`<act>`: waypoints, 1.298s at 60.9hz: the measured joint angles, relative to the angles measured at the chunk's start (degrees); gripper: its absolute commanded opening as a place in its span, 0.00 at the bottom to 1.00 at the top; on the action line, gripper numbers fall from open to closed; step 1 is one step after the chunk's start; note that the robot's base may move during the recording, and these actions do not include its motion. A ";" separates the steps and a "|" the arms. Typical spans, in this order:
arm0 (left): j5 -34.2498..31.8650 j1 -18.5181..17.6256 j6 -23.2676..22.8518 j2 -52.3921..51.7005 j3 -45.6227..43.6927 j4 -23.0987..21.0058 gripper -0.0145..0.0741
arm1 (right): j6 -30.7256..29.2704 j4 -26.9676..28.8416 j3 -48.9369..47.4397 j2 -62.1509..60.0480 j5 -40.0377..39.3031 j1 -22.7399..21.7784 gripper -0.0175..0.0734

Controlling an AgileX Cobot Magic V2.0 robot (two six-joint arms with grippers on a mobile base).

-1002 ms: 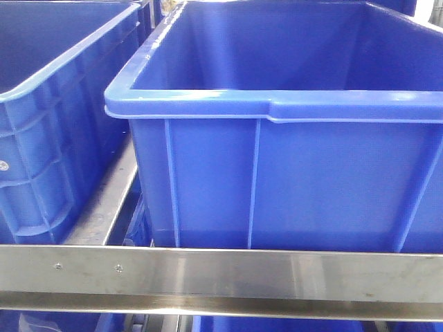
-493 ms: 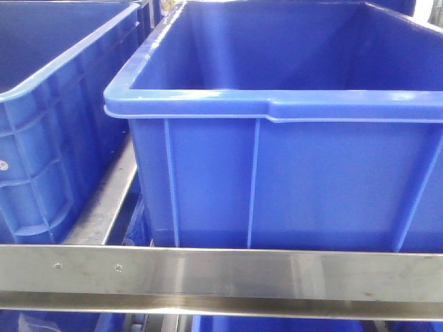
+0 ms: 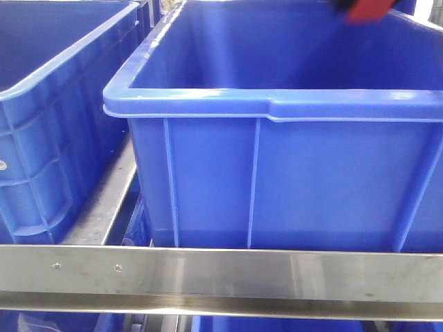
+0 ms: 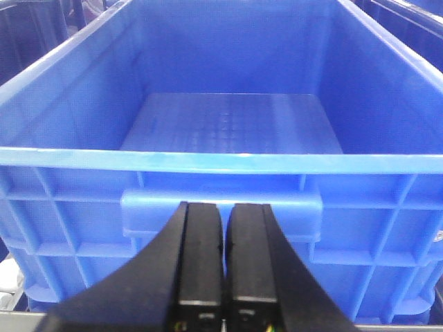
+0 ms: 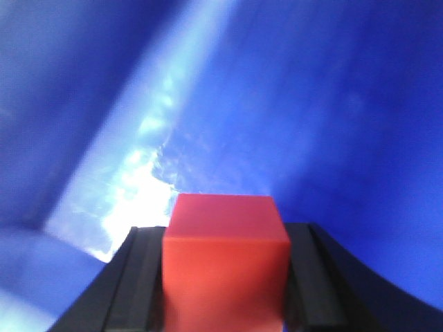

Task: Pick red cube and place on left shelf
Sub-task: 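Lower the red cube into the blue bin with the right gripper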

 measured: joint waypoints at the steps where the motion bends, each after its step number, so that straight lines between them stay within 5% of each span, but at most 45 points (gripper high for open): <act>1: 0.00 0.00 0.00 0.00 0.00 0.00 0.28 | 0.00 0.00 -0.35 0.89 0.00 0.00 0.38; 27: 0.00 0.00 0.00 0.00 0.00 0.00 0.28 | -0.10 0.00 -8.11 21.93 -0.43 0.00 0.38; 54: 0.00 0.00 0.00 0.00 0.00 0.00 0.28 | -0.10 0.00 -9.43 30.98 -0.79 0.00 0.39; 79: 0.00 0.00 0.00 0.00 0.00 0.00 0.28 | -0.10 0.00 -11.59 32.71 1.09 0.00 0.86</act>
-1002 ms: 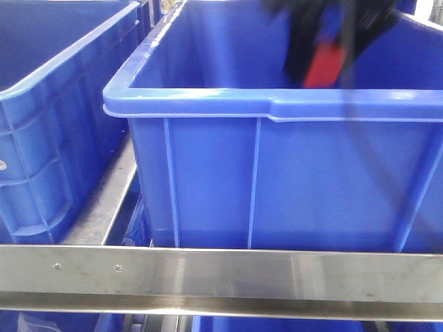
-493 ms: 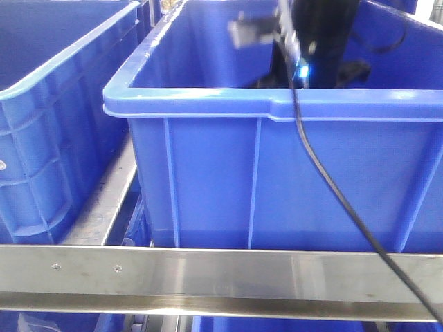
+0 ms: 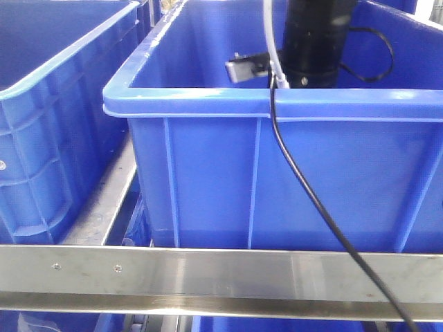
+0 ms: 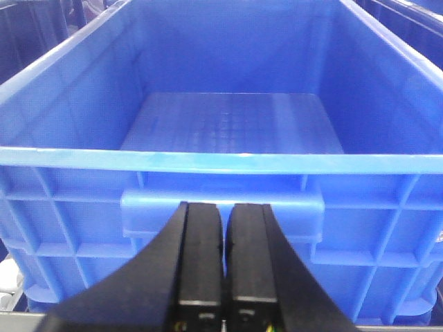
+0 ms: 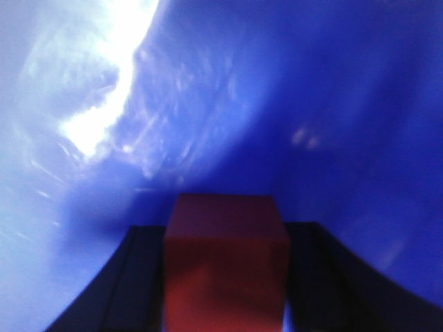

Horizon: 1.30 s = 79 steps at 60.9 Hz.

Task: Pick red cube and place on left shelf
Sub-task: 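Lower the red cube into the blue bin with the right gripper, then open the right gripper and lift it out of the bin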

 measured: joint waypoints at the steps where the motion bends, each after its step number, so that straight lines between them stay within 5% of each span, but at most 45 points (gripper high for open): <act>1: 0.00 0.00 0.00 0.00 0.00 0.00 0.28 | 0.00 0.00 -0.24 0.00 0.10 0.00 0.86; 26: 0.00 0.00 0.00 0.00 0.00 0.00 0.28 | 0.00 0.04 -4.92 -3.35 2.87 0.00 0.82; 52: 0.00 0.00 0.00 0.00 0.00 0.00 0.28 | 0.00 0.04 6.67 -25.30 -6.33 0.00 0.23; 79: 0.00 0.00 0.00 0.00 0.00 0.00 0.28 | 0.00 0.04 31.84 -52.81 -22.32 0.00 0.24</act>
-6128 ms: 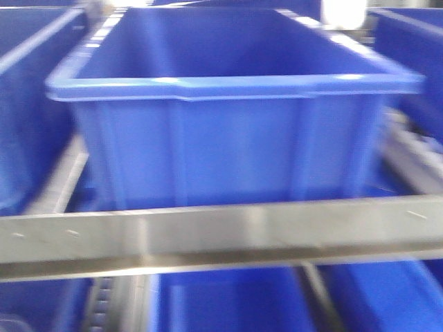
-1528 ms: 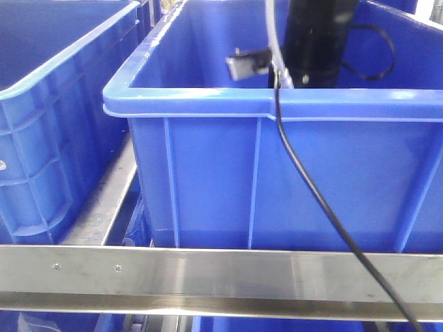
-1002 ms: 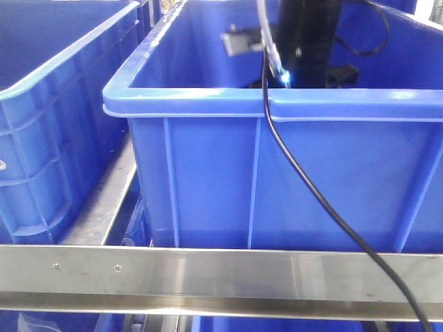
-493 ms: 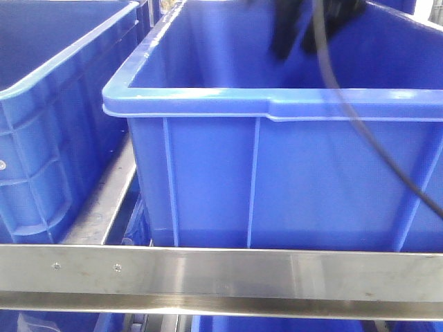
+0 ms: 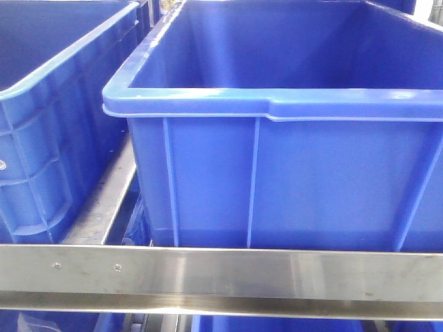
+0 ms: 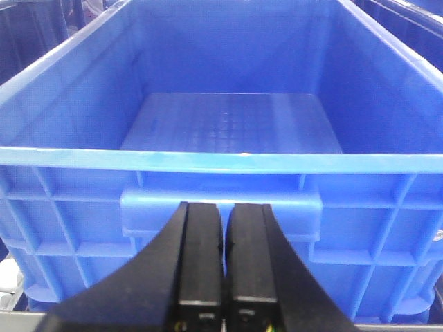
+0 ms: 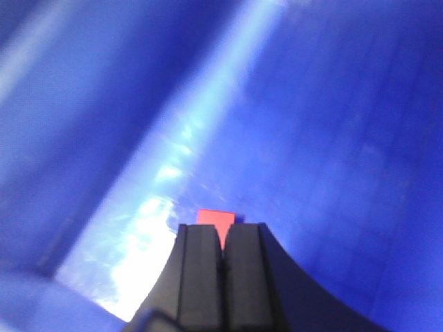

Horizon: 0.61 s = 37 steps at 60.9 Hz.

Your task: Pick red cube and place on left shelf

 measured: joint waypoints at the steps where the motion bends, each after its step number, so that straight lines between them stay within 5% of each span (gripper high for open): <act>1: 0.00 0.00 0.00 0.00 0.00 0.00 0.28 | 0.00 0.00 1.33 -1.45 -0.97 0.00 0.24; 16: 0.00 0.00 0.00 0.00 0.00 0.00 0.28 | 0.00 0.00 14.97 -16.81 -10.89 0.00 0.24; 37: 0.00 0.00 0.00 0.00 0.00 0.00 0.28 | 0.53 0.00 22.87 -30.49 -13.62 -0.34 0.24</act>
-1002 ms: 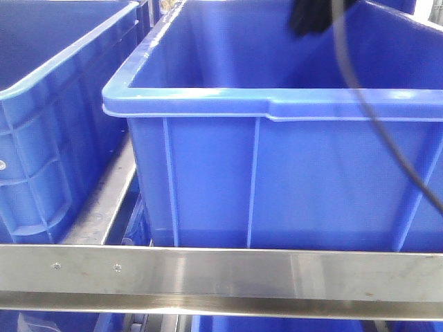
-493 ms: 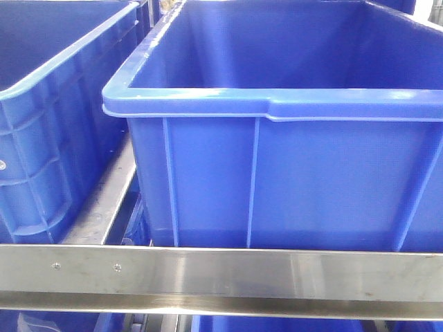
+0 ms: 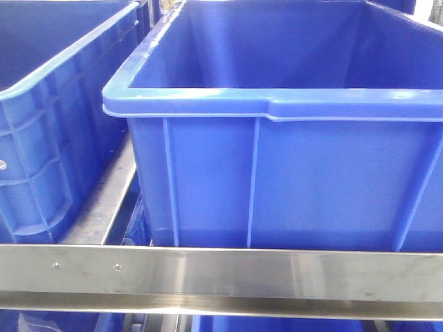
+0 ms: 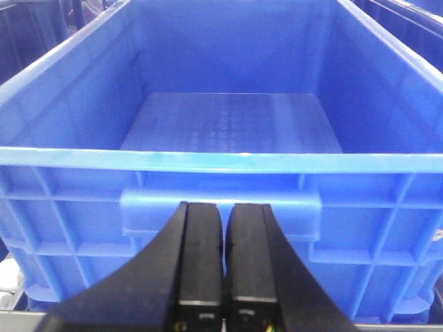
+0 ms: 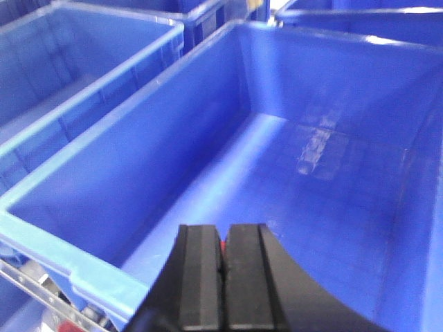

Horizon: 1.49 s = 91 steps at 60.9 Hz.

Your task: Pick red cube and place on left shelf

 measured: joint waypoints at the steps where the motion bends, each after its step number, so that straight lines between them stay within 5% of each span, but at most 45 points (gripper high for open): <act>1: 0.00 0.00 0.00 0.00 0.00 0.00 0.28 | 0.10 0.00 0.00 -0.28 -0.16 -0.10 0.24; 46: 0.00 0.00 0.00 0.00 0.00 0.00 0.28 | 0.31 0.00 0.98 -1.17 -1.82 -1.70 0.24; 75: 0.00 0.00 0.00 0.00 0.00 0.00 0.28 | 0.31 0.21 21.68 -18.53 -11.81 -24.97 0.24; 91: 0.00 0.00 0.00 0.00 0.00 0.00 0.28 | -2.46 4.71 32.45 -29.19 -13.97 -29.36 0.24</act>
